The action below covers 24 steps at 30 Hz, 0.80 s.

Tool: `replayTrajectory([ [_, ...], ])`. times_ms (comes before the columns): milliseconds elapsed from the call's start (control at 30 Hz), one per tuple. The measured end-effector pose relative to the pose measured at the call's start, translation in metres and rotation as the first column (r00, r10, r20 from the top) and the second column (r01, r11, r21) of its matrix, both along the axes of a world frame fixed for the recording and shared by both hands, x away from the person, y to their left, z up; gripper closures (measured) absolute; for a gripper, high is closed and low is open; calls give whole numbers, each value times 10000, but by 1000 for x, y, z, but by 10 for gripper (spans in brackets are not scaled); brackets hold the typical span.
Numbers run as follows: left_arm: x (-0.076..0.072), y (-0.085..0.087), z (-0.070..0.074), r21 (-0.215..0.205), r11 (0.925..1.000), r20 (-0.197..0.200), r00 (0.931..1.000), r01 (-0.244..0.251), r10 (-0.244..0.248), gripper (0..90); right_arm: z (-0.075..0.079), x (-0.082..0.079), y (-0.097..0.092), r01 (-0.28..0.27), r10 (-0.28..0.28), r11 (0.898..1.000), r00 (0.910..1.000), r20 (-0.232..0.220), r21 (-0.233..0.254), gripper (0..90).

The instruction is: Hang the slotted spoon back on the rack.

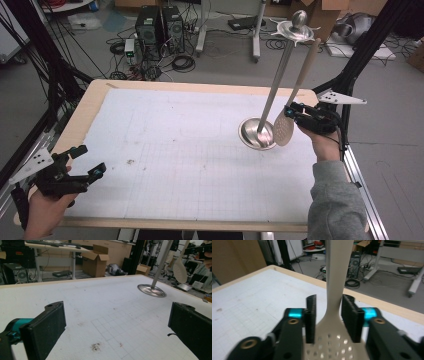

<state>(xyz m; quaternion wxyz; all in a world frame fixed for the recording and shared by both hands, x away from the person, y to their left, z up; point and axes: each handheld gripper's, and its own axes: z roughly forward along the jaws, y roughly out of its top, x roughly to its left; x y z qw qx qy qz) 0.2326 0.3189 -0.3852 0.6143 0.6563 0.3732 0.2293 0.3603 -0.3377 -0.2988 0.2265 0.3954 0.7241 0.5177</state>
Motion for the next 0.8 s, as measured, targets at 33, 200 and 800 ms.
replayTrajectory([
  [33, 0, 0, 0, -6, 10000, 0, 10000, 8, -8, 18, -1, 0, 0, 58, -58, 9999, 10000, 57, -102, 593],
  [200, 1, 0, -1, -5, 10000, -52, 10000, 12, -12, 18, -7, -4, -3, 345, -347, 9994, 9993, 156, 81, 435],
  [800, 11, -5, -5, -199, 9998, 2, 10000, -21, 22, 18, -18, -21, 18, -1137, 1137, 9935, 9913, 668, -39, 105],
])
